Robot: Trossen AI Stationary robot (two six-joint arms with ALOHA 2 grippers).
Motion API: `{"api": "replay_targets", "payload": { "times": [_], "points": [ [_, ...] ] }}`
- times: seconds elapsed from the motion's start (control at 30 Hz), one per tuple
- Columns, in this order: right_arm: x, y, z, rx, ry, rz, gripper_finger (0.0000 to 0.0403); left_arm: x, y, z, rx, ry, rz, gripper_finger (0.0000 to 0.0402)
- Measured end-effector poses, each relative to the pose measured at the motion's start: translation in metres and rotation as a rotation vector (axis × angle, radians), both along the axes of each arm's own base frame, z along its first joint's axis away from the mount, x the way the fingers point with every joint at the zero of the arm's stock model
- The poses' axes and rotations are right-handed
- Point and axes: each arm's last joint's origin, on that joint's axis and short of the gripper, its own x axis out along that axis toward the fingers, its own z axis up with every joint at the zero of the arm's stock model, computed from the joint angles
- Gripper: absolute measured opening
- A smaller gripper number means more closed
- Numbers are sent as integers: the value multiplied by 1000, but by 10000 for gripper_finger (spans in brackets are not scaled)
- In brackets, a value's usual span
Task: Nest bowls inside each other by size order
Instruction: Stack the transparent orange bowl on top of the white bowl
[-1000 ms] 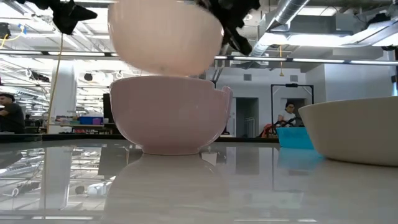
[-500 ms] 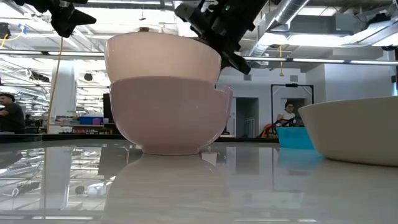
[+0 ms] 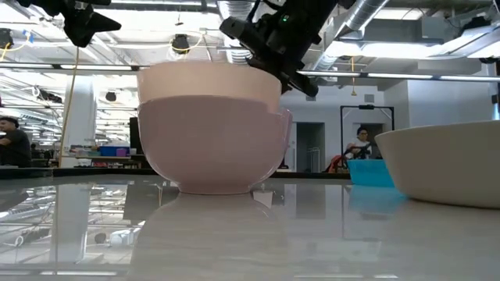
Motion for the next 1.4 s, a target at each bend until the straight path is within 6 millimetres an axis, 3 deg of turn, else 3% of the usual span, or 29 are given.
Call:
{"api": "replay_targets", "payload": {
  "times": [0.33, 0.93, 1.07, 1.4],
  "points": [
    [6, 1, -15, 11, 35, -19, 0, 0, 0, 0, -8, -1, -2, 238],
    [5, 3, -17, 20, 49, -17, 3, 0, 0, 0, -16, -3, -11, 238],
    [5, 3, -18, 28, 51, -17, 27, 0, 0, 0, -16, -3, -11, 238],
    [6, 3, -11, 40, 49, -18, 132, 0, 0, 0, -15, -2, -10, 238]
  ]
}}
